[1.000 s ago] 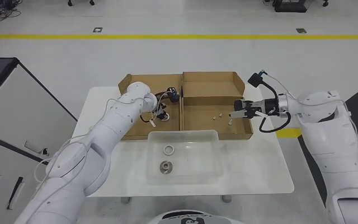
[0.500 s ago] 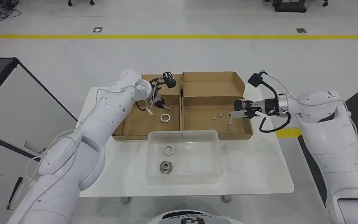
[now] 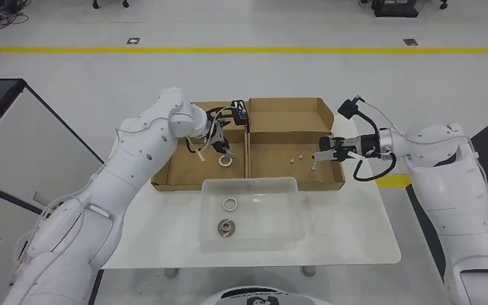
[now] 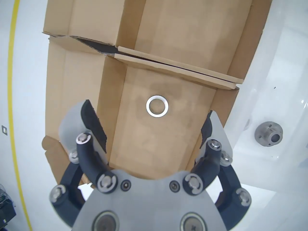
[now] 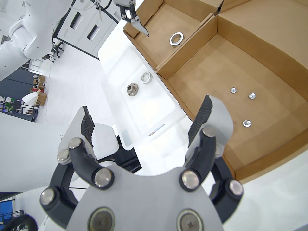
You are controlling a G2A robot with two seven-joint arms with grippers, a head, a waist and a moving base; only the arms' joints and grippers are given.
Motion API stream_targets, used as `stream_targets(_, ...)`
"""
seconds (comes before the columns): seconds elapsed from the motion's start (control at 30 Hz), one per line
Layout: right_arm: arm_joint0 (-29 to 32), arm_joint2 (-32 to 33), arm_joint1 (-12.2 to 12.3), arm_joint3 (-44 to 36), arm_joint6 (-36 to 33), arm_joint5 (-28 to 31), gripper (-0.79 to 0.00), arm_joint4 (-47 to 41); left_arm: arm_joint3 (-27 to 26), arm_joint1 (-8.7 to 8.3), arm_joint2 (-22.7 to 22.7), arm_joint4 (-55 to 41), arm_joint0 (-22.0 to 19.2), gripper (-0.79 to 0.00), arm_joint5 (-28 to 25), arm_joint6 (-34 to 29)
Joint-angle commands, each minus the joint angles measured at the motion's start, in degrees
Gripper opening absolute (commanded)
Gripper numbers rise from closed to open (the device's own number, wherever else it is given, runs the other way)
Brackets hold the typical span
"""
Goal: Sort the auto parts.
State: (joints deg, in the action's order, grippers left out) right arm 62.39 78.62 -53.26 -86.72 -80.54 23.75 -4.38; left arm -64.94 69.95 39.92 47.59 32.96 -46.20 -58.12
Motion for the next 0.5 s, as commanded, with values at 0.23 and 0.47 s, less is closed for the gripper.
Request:
stream_targets(0.23,0.0,0.0,0.0,0.0,0.0,0.0,0.000,0.0,-16.5,-7.21,-4.1,-11.7,1.9,0.000,7.2,-7.2)
stream_targets(0.47,0.0,0.0,0.0,0.0,0.0,0.0,0.000,0.0,-16.5,-7.21,-4.1,-11.7,1.9,0.000,7.2,-7.2)
